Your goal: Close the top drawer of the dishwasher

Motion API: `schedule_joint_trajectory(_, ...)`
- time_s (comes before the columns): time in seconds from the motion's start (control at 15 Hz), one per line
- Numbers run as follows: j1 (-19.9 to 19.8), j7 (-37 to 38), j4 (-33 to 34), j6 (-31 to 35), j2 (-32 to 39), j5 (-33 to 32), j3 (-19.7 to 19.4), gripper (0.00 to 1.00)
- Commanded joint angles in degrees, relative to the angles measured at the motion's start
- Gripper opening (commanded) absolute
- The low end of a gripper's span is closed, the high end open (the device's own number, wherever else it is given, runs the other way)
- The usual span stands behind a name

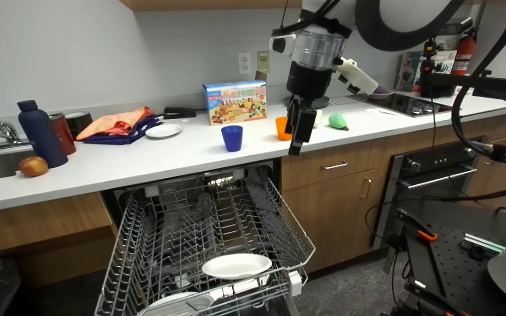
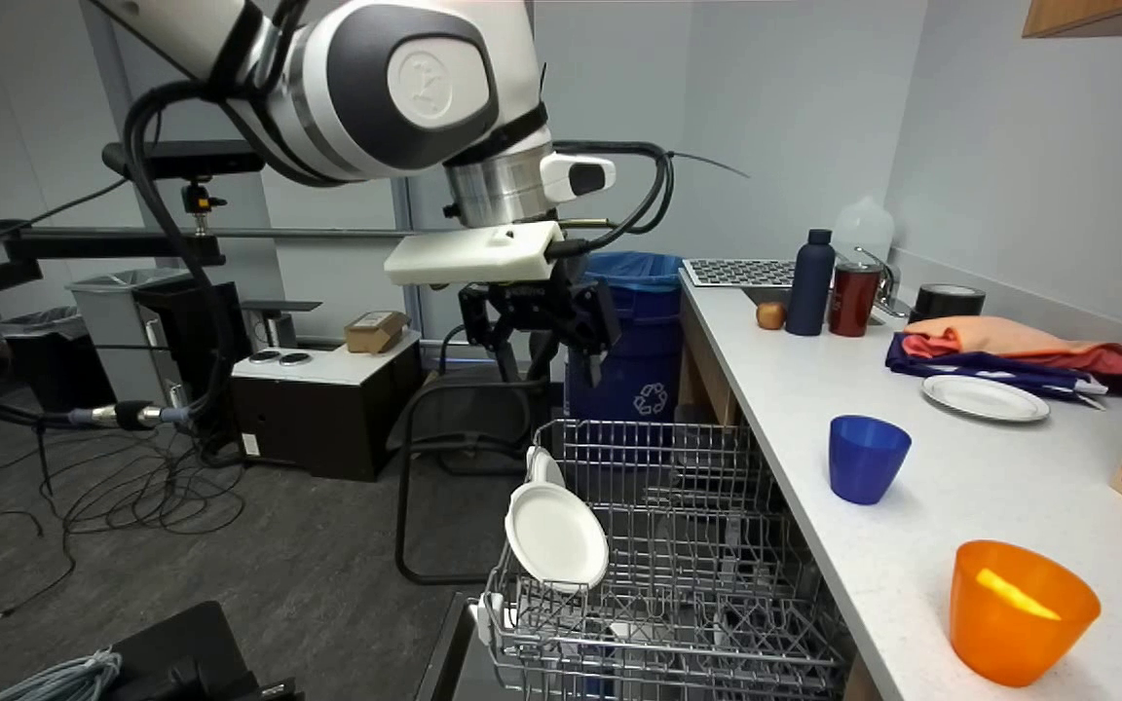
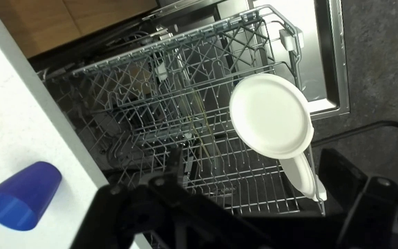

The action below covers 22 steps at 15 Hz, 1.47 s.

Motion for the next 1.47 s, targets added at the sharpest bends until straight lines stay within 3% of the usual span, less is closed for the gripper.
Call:
schedule_joint_trajectory(0.0,2.77,-3.52,3.15,5.08,8.01,6.20,0.80,1.00)
schedule_joint_trajectory(0.27,4.50,-9.67,7.40,6.90,16.59,11.97,3.45,1.00)
schedule_joint_trajectory(0.47,3.49,-10.77,10.45,6.35,20.98,8.91,6.49,1.00)
schedule_joint_trajectory(0.6,3.01,-10.54,11.25,5.20,21.46,6.26,7.64,1.00)
schedule_joint_trajectory(0.67,2.66,-8.68,9.13,6.09,20.14,7.74,7.99,1.00)
schedule_joint_trajectory(1.13,2.56,-8.89,10.33,6.05,21.21,6.60,8.49,1.00)
schedule_joint_trajectory(1.4,2.74,-7.84,13.38,4.55,24.87,5.24,8.65,1.00)
